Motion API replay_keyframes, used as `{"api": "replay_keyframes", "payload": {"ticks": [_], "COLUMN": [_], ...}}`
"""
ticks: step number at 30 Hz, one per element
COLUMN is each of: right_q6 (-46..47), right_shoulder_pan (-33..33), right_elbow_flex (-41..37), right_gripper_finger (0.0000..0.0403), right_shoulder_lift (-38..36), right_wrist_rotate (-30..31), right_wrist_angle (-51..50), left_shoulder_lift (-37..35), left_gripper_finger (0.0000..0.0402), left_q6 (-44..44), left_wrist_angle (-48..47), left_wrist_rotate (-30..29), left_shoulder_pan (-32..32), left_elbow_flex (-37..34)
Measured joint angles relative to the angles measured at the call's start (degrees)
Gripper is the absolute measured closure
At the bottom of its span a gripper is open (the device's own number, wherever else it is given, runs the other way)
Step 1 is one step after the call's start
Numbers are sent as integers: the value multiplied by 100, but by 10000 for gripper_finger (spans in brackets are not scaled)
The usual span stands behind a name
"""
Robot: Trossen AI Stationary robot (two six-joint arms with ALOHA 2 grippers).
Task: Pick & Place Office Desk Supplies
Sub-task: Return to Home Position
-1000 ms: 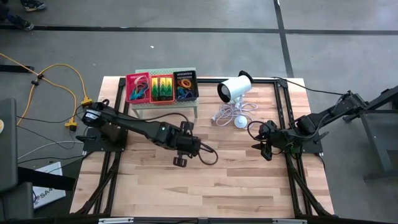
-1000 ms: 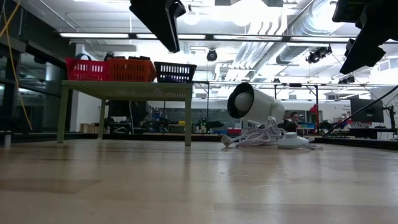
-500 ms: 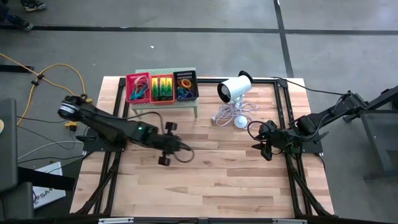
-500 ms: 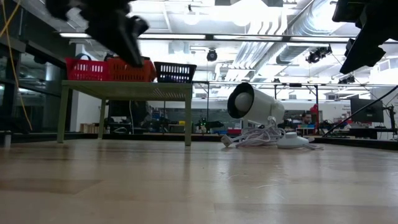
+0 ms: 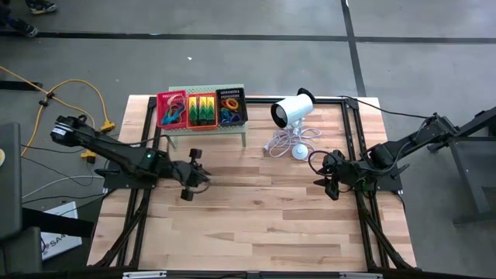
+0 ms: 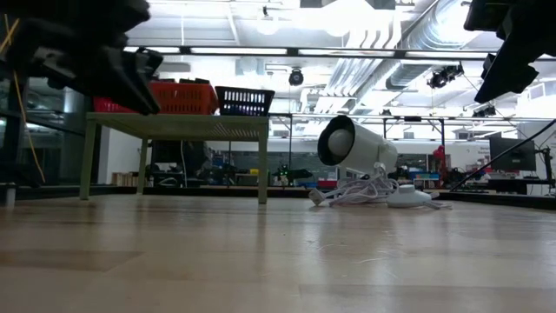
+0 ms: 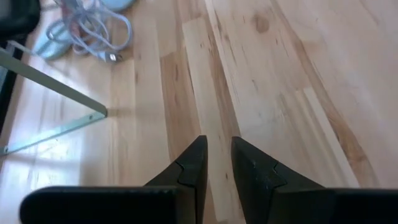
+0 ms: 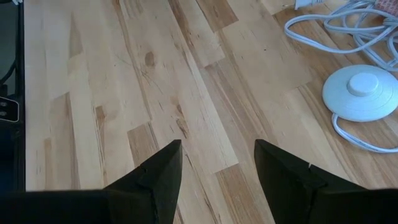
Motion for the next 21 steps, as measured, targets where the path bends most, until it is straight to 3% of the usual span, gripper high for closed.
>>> {"api": "replay_keyframes", "payload": {"ticks": [10, 21], "right_q6": [0, 0], "right_shoulder_pan": [0, 1], "right_elbow_flex": [0, 0], "right_gripper_finger": [214, 215], "right_shoulder_lift": [2, 2], "right_wrist_rotate": [0, 2], "right_wrist_angle": [15, 74], "left_shoulder_lift": [-1365, -2525], "left_gripper_finger": [337, 337], "left_q6": [201, 348], "left_wrist_angle": [934, 1274], "left_wrist_rotate": [10, 19], "left_shoulder_pan": [-85, -567], "left_elbow_flex": [-1339, -2124]}}
